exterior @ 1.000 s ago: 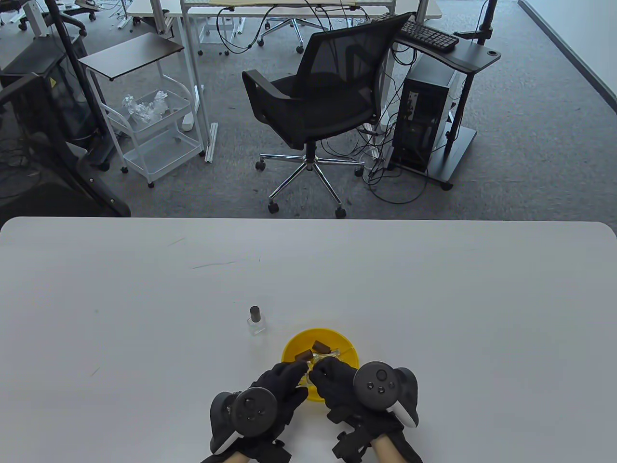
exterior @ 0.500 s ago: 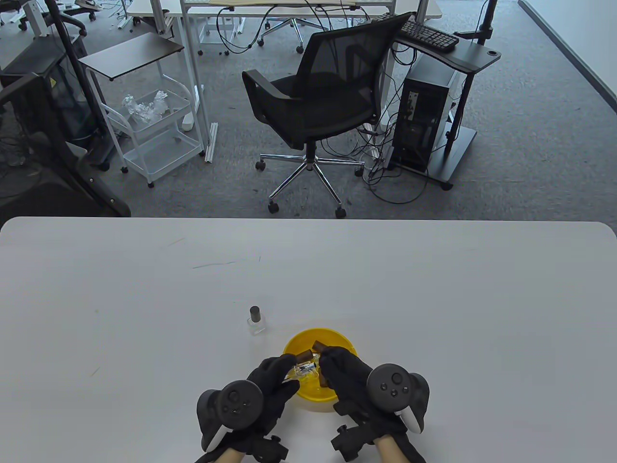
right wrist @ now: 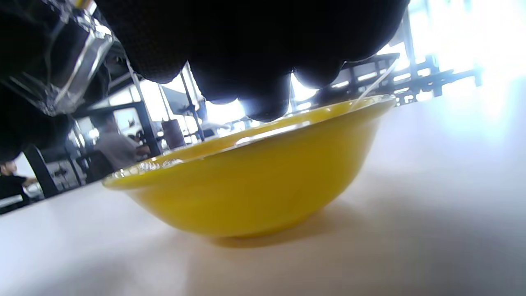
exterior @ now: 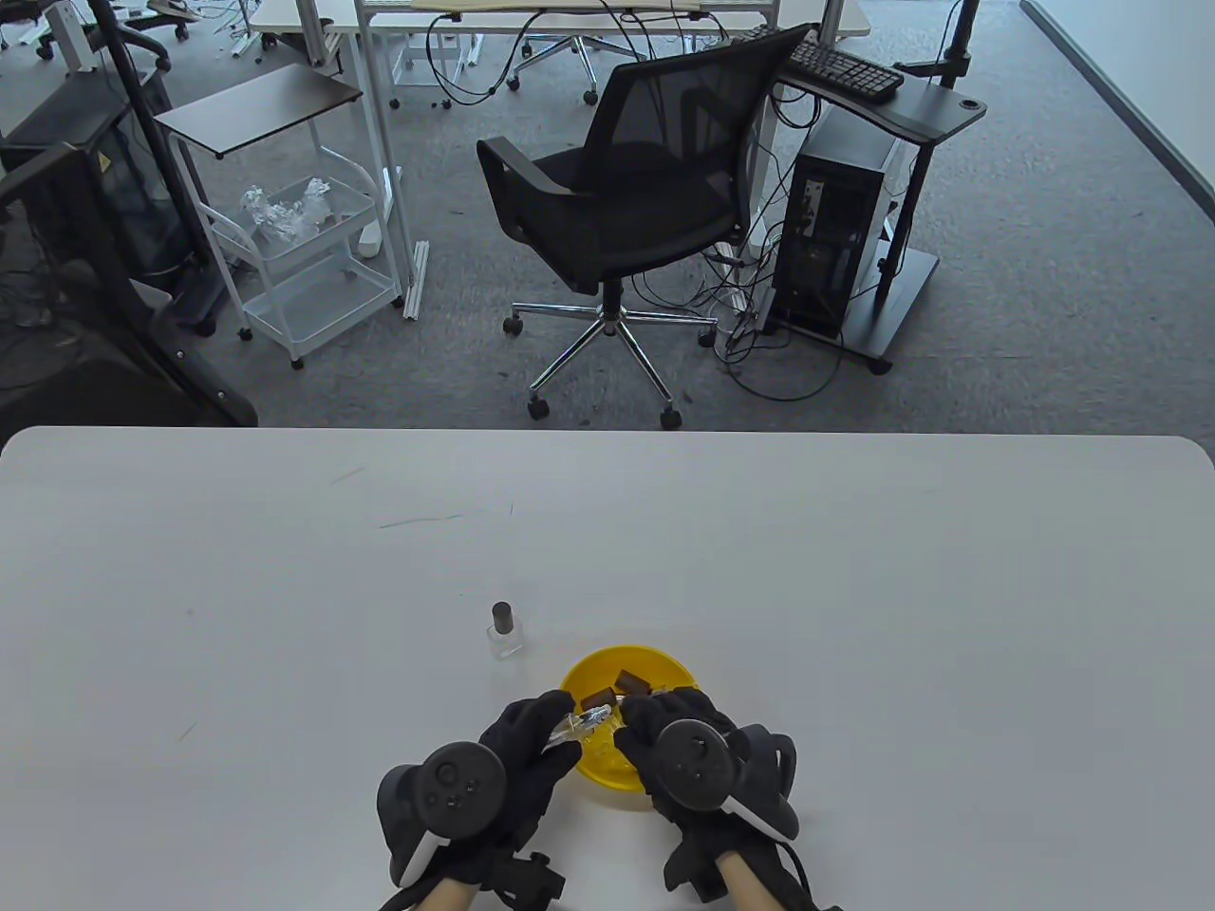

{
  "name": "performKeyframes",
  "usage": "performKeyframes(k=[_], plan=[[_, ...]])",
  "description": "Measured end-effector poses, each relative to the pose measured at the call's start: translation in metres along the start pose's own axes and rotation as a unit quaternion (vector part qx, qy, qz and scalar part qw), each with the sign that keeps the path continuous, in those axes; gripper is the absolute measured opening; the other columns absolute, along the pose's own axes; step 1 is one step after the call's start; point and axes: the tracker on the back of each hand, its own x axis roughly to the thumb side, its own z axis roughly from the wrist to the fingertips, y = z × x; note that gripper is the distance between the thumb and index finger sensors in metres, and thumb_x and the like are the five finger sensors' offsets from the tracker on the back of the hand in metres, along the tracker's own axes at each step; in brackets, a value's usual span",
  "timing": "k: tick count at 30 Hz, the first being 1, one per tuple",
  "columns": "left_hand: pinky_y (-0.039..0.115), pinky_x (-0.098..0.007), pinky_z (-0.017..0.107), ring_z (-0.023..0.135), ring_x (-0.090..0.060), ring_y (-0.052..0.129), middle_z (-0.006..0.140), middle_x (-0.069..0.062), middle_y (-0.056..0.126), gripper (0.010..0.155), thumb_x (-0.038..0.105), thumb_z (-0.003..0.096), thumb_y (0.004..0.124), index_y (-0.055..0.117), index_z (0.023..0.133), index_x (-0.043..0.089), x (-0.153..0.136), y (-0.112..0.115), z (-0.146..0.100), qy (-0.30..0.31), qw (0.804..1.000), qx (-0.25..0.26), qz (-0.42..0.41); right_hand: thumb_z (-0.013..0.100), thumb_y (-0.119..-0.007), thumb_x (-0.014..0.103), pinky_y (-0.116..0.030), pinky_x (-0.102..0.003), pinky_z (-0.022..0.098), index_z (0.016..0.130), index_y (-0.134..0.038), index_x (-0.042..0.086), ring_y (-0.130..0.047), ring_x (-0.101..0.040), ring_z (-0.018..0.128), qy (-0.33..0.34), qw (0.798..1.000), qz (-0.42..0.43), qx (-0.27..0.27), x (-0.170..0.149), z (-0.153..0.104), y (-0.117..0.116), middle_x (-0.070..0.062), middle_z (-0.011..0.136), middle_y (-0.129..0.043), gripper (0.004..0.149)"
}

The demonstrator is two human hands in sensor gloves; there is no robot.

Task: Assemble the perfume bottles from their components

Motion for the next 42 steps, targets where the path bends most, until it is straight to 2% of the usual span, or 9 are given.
performKeyframes(k=[3,7,14,27,42], plan=[[0.086,-0.036,0.047,0.063,-0.028,0.096,0.093,-0.005,0.085,0.054,0.035,0.0458,0.087,0.075,0.098,0.029,0.001,-0.001,0.0,0.004,1.0,0.001,0.0,0.059,-0.078,0.037,-0.059,-0.057,0.066,0.097,-0.077,0.011,-0.068,-0.043,0.094,0.006,0.998,-0.04,0.037,0.006,0.004,-0.002,-0.012,0.089,-0.093,0.046],[0.086,-0.036,0.047,0.063,-0.028,0.096,0.093,-0.005,0.085,0.054,0.035,0.0459,0.087,0.074,0.098,0.029,0.0,-0.003,-0.001,0.001,1.0,0.004,-0.009,0.058,-0.08,0.038,-0.059,-0.057,0.066,0.096,-0.079,0.012,-0.069,-0.043,0.093,0.018,0.995,-0.085,0.044,0.015,0.006,-0.003,-0.011,0.086,-0.095,0.046],[0.086,-0.036,0.047,0.064,-0.028,0.096,0.093,-0.006,0.084,0.054,0.035,0.0461,0.087,0.074,0.098,0.029,-0.001,-0.007,-0.001,0.001,1.0,0.012,-0.019,0.058,-0.08,0.034,-0.057,-0.059,0.067,0.1,-0.076,0.009,-0.069,-0.043,0.094,-0.007,0.981,-0.155,0.115,0.023,0.014,-0.019,-0.014,0.092,-0.093,0.049],[0.086,-0.036,0.047,0.064,-0.029,0.096,0.093,-0.006,0.084,0.054,0.035,0.0463,0.087,0.074,0.098,0.029,-0.003,-0.008,-0.001,0.003,0.999,0.014,-0.031,0.057,-0.081,0.038,-0.059,-0.058,0.066,0.103,-0.068,0.011,-0.074,-0.041,0.091,-0.022,0.975,-0.177,0.129,0.021,0.028,-0.026,-0.012,0.088,-0.094,0.055],[0.086,-0.036,0.047,0.064,-0.028,0.096,0.093,-0.006,0.084,0.054,0.035,0.0465,0.087,0.074,0.098,0.029,-0.005,-0.009,-0.001,-0.008,0.999,0.013,-0.033,0.056,-0.082,0.044,-0.06,-0.059,0.064,0.1,-0.068,0.02,-0.075,-0.042,0.089,-0.022,0.969,-0.206,0.132,0.025,0.036,-0.033,-0.012,0.085,-0.095,0.052]])
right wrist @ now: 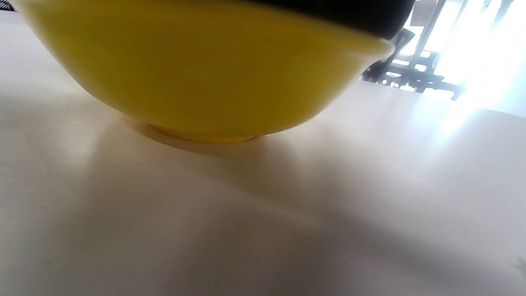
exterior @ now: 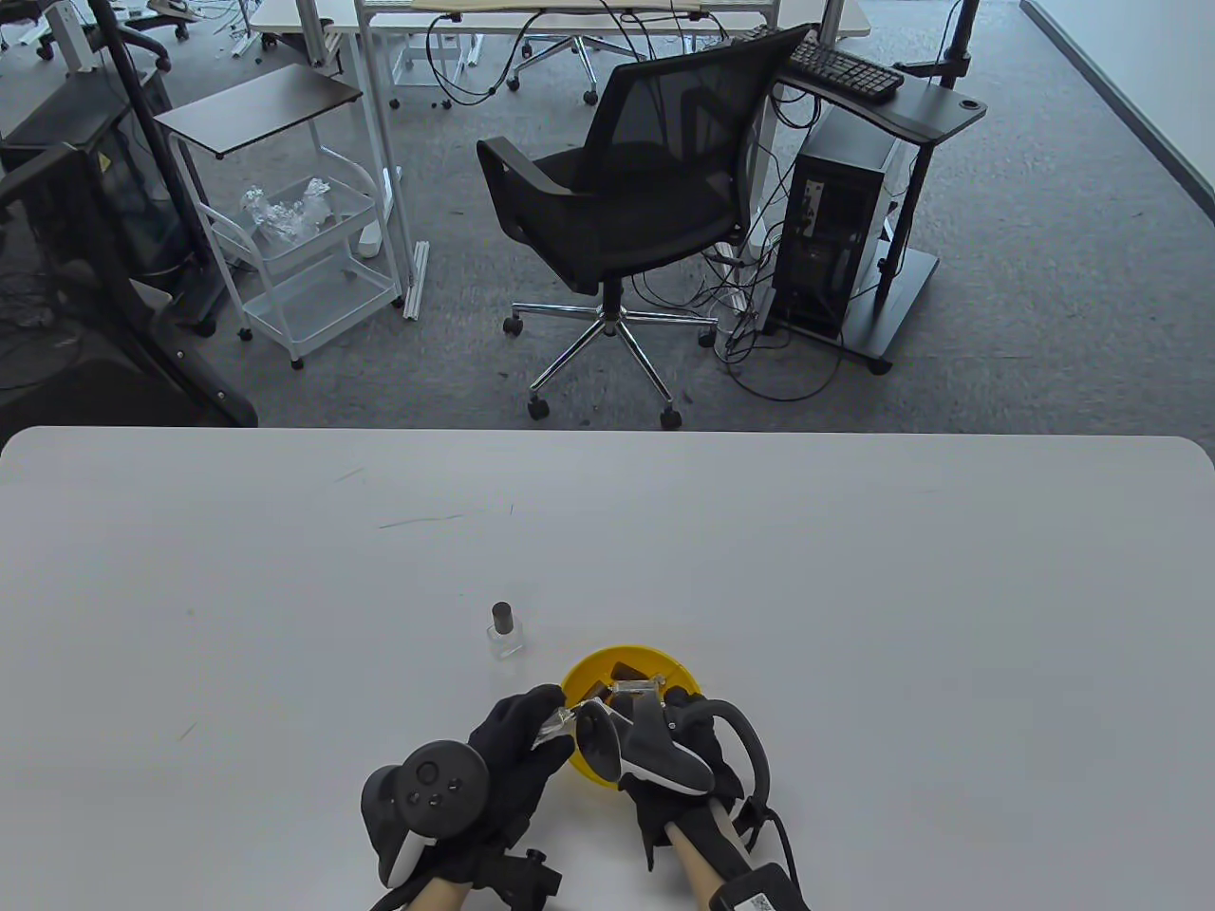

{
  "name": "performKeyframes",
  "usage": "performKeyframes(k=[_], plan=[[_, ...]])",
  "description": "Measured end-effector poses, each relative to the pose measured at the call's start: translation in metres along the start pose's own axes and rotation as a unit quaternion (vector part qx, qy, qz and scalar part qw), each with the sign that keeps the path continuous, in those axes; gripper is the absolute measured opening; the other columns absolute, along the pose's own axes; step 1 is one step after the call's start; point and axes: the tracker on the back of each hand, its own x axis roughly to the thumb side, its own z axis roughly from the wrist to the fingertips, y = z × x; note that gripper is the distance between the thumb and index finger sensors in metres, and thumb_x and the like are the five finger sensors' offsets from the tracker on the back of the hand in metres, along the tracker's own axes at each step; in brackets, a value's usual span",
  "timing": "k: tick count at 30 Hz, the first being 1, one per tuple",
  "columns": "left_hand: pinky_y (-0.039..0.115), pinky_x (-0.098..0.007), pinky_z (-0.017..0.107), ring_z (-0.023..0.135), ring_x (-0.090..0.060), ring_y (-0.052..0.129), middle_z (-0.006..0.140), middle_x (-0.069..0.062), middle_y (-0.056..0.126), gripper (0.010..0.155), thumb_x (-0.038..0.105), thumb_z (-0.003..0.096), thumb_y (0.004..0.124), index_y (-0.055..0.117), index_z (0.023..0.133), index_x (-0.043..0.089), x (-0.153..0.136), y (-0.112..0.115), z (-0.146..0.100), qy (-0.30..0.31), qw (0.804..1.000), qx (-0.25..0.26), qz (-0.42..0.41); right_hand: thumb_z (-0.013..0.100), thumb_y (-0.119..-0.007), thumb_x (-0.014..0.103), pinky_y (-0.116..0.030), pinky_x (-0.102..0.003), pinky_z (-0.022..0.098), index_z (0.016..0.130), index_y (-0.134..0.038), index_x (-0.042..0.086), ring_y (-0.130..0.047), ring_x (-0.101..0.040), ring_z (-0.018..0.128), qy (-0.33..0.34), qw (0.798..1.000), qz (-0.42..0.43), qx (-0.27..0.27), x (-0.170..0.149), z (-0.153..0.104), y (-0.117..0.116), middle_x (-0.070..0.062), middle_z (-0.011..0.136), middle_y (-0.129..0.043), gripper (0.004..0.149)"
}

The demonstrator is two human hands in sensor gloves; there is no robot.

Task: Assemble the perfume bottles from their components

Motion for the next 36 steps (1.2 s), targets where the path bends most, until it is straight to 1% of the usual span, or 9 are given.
performKeyframes(k=[7,14,22,25,28,31,32,36], plan=[[0.086,-0.036,0.047,0.064,-0.028,0.096,0.093,-0.006,0.084,0.054,0.035,0.0464,0.087,0.074,0.098,0.029,-0.001,-0.001,0.0,-0.005,1.0,0.0,-0.003,0.055,-0.083,0.041,-0.06,-0.059,0.064,0.098,-0.067,0.022,-0.075,-0.042,0.088,0.0,1.0,-0.016,-0.006,0.003,0.0,-0.001,-0.011,0.083,-0.094,0.049],[0.086,-0.036,0.047,0.064,-0.028,0.096,0.093,-0.006,0.084,0.054,0.035,0.0466,0.087,0.074,0.098,0.029,-0.002,-0.001,0.001,-0.009,1.0,-0.002,-0.004,0.057,-0.083,0.035,-0.057,-0.06,0.065,0.099,-0.063,0.02,-0.073,-0.044,0.089,0.004,1.0,-0.012,0.009,0.004,0.0,-0.002,-0.013,0.084,-0.092,0.049],[0.086,-0.036,0.047,0.064,-0.028,0.096,0.093,-0.006,0.084,0.054,0.035,0.0464,0.087,0.074,0.098,0.029,-0.003,0.0,0.001,-0.012,1.0,-0.009,0.004,0.057,-0.082,0.034,-0.058,-0.06,0.065,0.101,-0.063,0.019,-0.074,-0.044,0.088,0.004,1.0,-0.001,0.011,0.003,0.001,-0.002,-0.013,0.083,-0.093,0.05],[0.086,-0.036,0.047,0.064,-0.028,0.096,0.093,-0.006,0.084,0.054,0.035,0.0464,0.087,0.074,0.098,0.029,-0.004,0.0,0.002,-0.016,1.0,-0.01,0.0,0.058,-0.081,0.033,-0.058,-0.061,0.064,0.102,-0.062,0.018,-0.074,-0.045,0.087,0.004,1.0,0.024,0.016,-0.001,0.0,0.002,-0.014,0.084,-0.092,0.051],[0.086,-0.036,0.047,0.064,-0.028,0.096,0.093,-0.006,0.084,0.054,0.035,0.0464,0.087,0.074,0.098,0.029,-0.005,-0.001,0.002,-0.019,1.0,-0.01,-0.004,0.058,-0.081,0.033,-0.059,-0.062,0.063,0.104,-0.06,0.016,-0.074,-0.046,0.087,0.007,0.999,0.034,0.01,-0.005,-0.003,0.008,-0.014,0.084,-0.091,0.053],[0.086,-0.036,0.047,0.064,-0.028,0.096,0.093,-0.006,0.084,0.054,0.035,0.0463,0.087,0.074,0.098,0.029,-0.006,-0.001,0.002,-0.021,1.0,-0.009,-0.006,0.058,-0.08,0.034,-0.058,-0.063,0.063,0.107,-0.057,0.01,-0.073,-0.047,0.087,0.017,0.999,0.048,0.008,-0.012,-0.01,0.015,-0.014,0.083,-0.089,0.059],[0.086,-0.036,0.047,0.064,-0.028,0.096,0.093,-0.006,0.084,0.054,0.035,0.0464,0.087,0.074,0.098,0.029,-0.006,-0.001,0.002,-0.021,1.0,-0.009,-0.006,0.058,-0.079,0.035,-0.057,-0.063,0.064,0.108,-0.055,0.009,-0.072,-0.048,0.087,0.019,0.998,0.053,0.006,-0.013,-0.011,0.016,-0.014,0.084,-0.088,0.06],[0.086,-0.036,0.047,0.064,-0.028,0.096,0.093,-0.006,0.084,0.054,0.035,0.0464,0.087,0.074,0.098,0.029,-0.006,0.0,0.002,-0.021,1.0,-0.011,-0.005,0.06,-0.072,0.035,-0.056,-0.064,0.064,0.108,-0.058,0.011,-0.069,-0.05,0.087,0.032,0.993,0.111,-0.021,-0.028,-0.023,0.024,-0.015,0.085,-0.083,0.055]])
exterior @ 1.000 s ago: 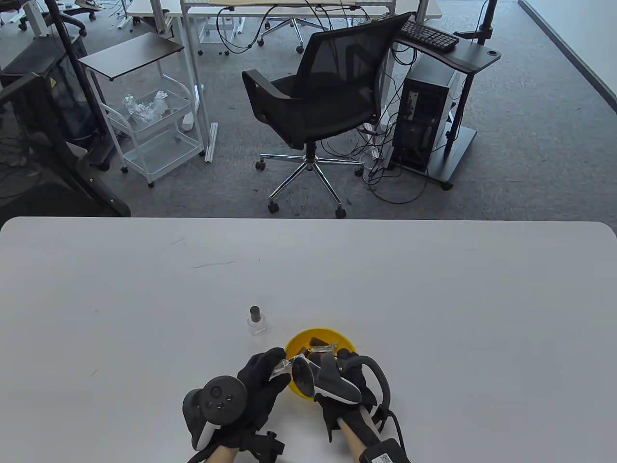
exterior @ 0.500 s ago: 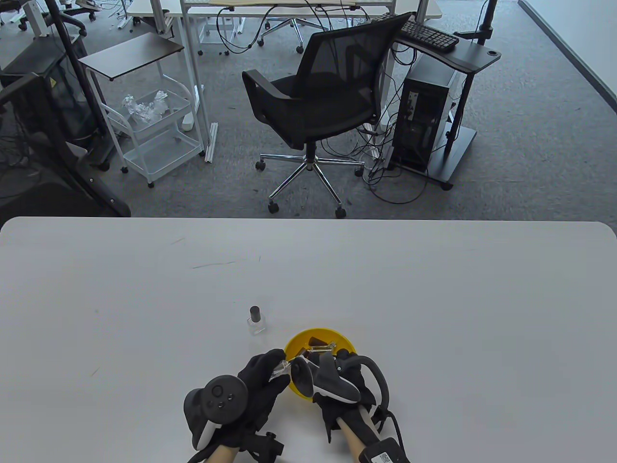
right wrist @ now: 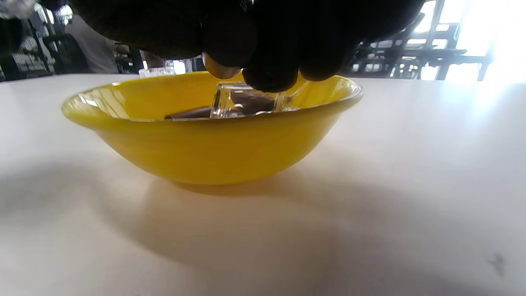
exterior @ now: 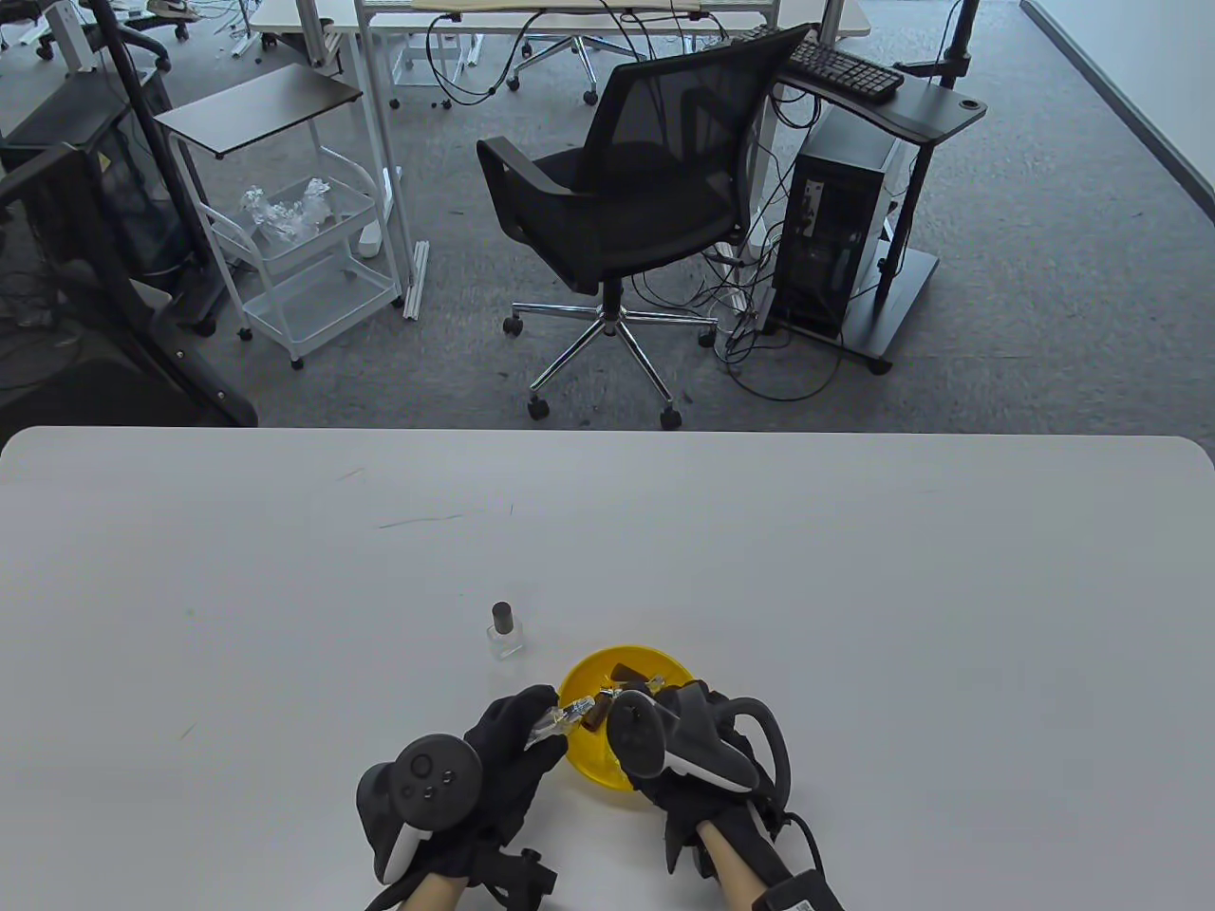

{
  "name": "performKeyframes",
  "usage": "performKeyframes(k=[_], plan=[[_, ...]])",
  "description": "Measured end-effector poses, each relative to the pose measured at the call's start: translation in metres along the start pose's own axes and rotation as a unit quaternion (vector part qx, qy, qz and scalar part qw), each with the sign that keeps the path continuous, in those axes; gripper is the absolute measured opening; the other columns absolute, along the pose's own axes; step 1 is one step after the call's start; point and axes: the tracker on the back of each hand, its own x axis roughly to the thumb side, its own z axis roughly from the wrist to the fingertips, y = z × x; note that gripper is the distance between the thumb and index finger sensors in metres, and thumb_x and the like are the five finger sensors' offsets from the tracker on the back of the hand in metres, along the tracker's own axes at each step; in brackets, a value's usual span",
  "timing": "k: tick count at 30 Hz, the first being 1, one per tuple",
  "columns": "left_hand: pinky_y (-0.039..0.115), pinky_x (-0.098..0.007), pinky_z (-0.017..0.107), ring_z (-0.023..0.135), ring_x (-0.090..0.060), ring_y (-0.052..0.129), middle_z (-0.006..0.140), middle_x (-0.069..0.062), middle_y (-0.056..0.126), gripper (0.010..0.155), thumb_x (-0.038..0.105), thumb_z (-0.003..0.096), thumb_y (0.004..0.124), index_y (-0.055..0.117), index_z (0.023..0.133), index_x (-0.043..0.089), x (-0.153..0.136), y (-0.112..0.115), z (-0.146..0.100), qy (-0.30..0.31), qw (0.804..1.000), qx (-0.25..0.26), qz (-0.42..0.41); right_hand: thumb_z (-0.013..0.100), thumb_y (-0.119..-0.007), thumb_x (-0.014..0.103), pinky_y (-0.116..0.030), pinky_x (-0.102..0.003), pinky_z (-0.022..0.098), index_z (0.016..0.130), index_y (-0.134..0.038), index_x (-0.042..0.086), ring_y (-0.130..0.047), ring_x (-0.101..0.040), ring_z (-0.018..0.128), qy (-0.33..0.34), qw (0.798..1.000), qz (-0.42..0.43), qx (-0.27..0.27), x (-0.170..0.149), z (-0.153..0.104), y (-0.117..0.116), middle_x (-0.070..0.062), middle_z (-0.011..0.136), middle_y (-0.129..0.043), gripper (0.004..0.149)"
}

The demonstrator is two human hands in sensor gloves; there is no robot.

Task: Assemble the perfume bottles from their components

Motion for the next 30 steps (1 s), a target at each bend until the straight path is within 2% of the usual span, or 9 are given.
performKeyframes(k=[5,10,13,16,19,23,30], plan=[[0.086,-0.036,0.047,0.063,-0.028,0.096,0.093,-0.006,0.084,0.054,0.035,0.0463,0.087,0.074,0.098,0.029,0.001,0.003,0.0,0.006,1.0,-0.01,0.009,0.06,-0.069,0.036,-0.057,-0.064,0.063,0.104,-0.062,0.015,-0.068,-0.049,0.086,0.027,0.993,0.106,-0.042,-0.02,-0.017,0.006,-0.014,0.082,-0.081,0.05],[0.086,-0.036,0.047,0.063,-0.028,0.096,0.093,-0.006,0.085,0.054,0.035,0.0462,0.087,0.074,0.098,0.029,0.003,0.008,-0.001,0.013,1.0,-0.023,0.011,0.059,-0.075,0.035,-0.06,-0.063,0.062,0.102,-0.058,0.013,-0.07,-0.048,0.085,0.064,0.975,0.188,-0.103,-0.033,-0.033,-0.004,-0.012,0.082,-0.082,0.052],[0.086,-0.036,0.047,0.063,-0.028,0.097,0.093,-0.006,0.085,0.054,0.035,0.0462,0.087,0.074,0.098,0.03,0.005,0.012,-0.001,0.019,0.999,-0.034,0.018,0.059,-0.076,0.033,-0.06,-0.064,0.063,0.105,-0.053,0.014,-0.068,-0.049,0.088,0.075,0.975,0.187,-0.095,-0.036,-0.038,-0.006,-0.012,0.088,-0.079,0.055],[0.086,-0.036,0.047,0.063,-0.028,0.096,0.093,-0.006,0.085,0.054,0.036,0.0461,0.087,0.074,0.098,0.03,0.008,0.016,-0.002,0.026,0.998,-0.041,0.03,0.058,-0.077,0.03,-0.063,-0.064,0.062,0.108,-0.043,0.004,-0.07,-0.049,0.088,0.088,0.975,0.188,-0.08,-0.031,-0.038,-0.007,-0.013,0.091,-0.074,0.065],[0.086,-0.036,0.047,0.063,-0.028,0.096,0.093,-0.006,0.085,0.054,0.036,0.046,0.087,0.074,0.098,0.03,0.01,0.018,-0.003,0.032,0.998,-0.047,0.038,0.058,-0.077,0.026,-0.066,-0.063,0.061,0.107,-0.039,0.001,-0.073,-0.049,0.088,0.096,0.978,0.169,-0.077,-0.024,-0.037,-0.009,-0.015,0.093,-0.07,0.066],[0.086,-0.036,0.047,0.063,-0.028,0.097,0.093,-0.006,0.085,0.054,0.035,0.0459,0.087,0.074,0.098,0.03,0.011,0.021,-0.004,0.036,0.997,-0.051,0.047,0.058,-0.078,0.019,-0.072,-0.06,0.059,0.105,-0.046,0.005,-0.077,-0.05,0.087,0.108,0.979,0.153,-0.079,-0.017,-0.038,-0.009,-0.018,0.097,-0.067,0.058],[0.086,-0.036,0.047,0.063,-0.028,0.097,0.092,-0.006,0.085,0.053,0.035,0.0456,0.087,0.076,0.097,0.03,0.012,0.025,-0.005,0.041,0.995,-0.063,0.06,0.058,-0.077,0.016,-0.081,-0.051,0.05,0.106,-0.055,0.011,-0.088,-0.044,0.076,0.104,0.974,0.145,-0.137,-0.015,-0.042,-0.006,-0.021,0.098,-0.064,0.053]])
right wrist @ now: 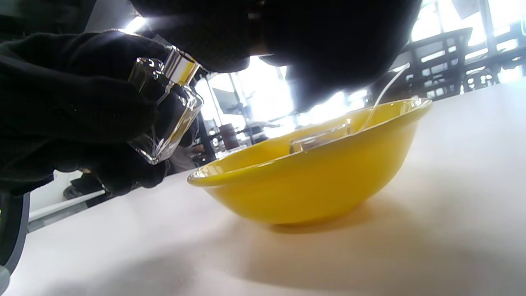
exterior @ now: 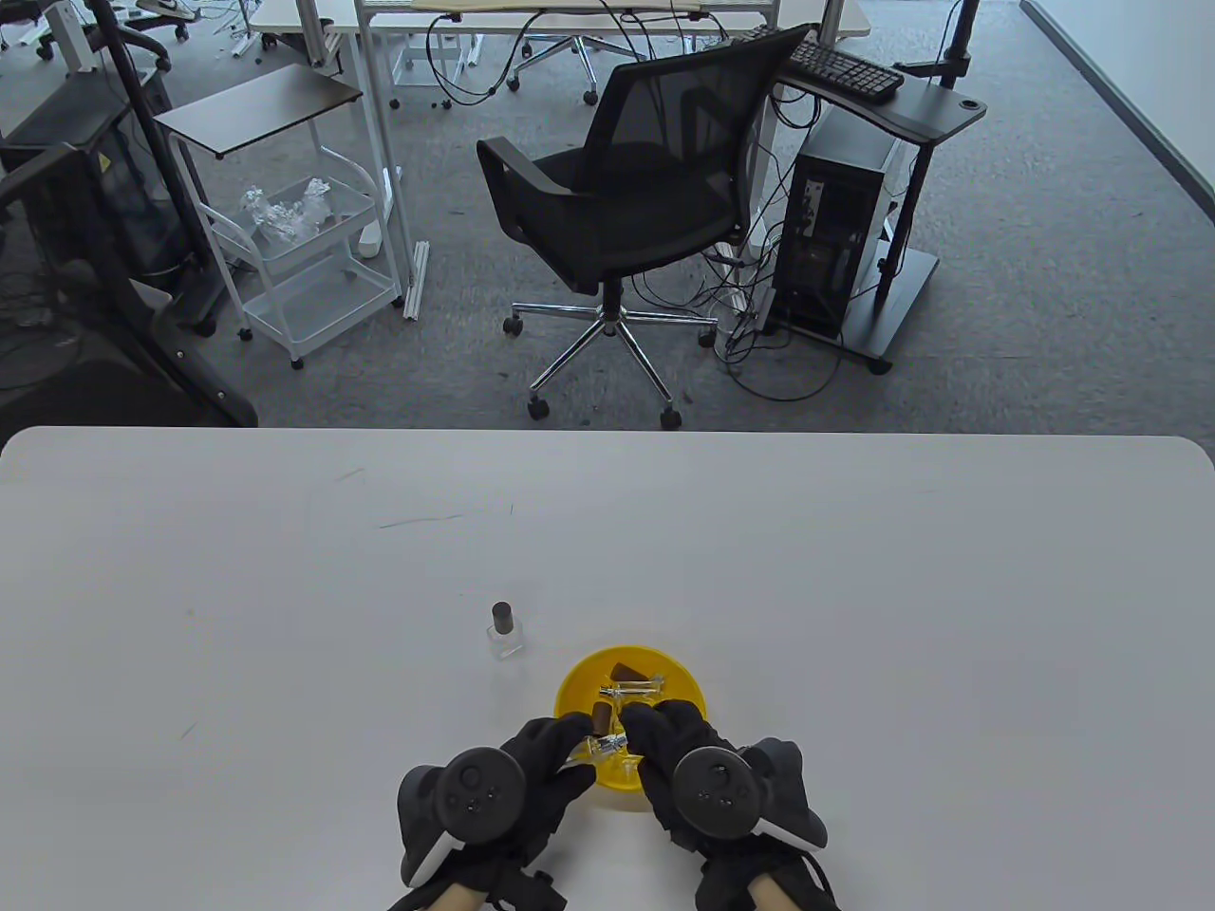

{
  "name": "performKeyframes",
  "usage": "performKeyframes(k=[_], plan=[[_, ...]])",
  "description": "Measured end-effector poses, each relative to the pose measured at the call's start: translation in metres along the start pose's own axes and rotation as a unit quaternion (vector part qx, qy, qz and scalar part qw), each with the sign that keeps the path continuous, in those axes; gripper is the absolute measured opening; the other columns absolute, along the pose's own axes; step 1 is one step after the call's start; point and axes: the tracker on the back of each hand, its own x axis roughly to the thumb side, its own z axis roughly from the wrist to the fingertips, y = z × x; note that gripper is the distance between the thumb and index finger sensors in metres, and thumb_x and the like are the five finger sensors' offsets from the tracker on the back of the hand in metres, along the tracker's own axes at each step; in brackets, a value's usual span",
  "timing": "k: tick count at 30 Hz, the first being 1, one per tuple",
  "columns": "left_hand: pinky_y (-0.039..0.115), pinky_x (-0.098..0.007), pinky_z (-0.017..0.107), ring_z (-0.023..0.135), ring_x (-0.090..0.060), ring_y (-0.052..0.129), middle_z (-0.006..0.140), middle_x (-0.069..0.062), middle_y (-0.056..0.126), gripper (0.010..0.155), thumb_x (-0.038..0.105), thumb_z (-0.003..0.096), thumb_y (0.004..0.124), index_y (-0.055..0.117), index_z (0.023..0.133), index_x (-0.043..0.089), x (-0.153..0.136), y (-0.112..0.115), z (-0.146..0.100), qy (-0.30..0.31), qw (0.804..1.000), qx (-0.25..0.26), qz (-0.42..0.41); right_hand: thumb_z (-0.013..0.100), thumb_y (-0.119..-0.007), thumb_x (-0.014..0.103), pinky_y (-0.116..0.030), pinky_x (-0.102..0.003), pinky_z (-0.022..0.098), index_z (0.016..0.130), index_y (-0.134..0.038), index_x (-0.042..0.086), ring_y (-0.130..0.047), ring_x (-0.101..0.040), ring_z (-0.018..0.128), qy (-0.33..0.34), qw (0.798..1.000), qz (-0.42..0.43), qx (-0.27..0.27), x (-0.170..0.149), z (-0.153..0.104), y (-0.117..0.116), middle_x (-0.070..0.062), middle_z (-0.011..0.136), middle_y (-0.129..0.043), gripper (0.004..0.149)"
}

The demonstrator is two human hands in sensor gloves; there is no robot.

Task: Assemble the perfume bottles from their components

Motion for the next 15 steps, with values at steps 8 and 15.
performKeyframes(k=[8,15], plan=[[0.086,-0.036,0.046,0.062,-0.028,0.097,0.092,-0.006,0.086,0.054,0.035,0.0456,0.087,0.077,0.098,0.029,0.001,0.001,0.0,0.007,1.0,-0.004,0.004,0.057,-0.075,0.011,-0.078,-0.043,0.052,0.104,-0.063,0.013,-0.084,-0.039,0.076,0.045,0.997,-0.051,-0.049,0.013,-0.003,0.003,-0.02,0.102,-0.06,0.049],[0.087,-0.036,0.046,0.061,-0.029,0.097,0.091,-0.007,0.086,0.054,0.036,0.0459,0.087,0.076,0.098,0.028,0.0,0.001,-0.001,-0.006,0.999,-0.014,-0.038,0.057,-0.076,0.011,-0.078,-0.043,0.056,0.104,-0.061,0.011,-0.083,-0.04,0.079,0.078,0.994,-0.07,-0.043,0.026,-0.004,-0.003,-0.023,0.104,-0.061,0.049]])
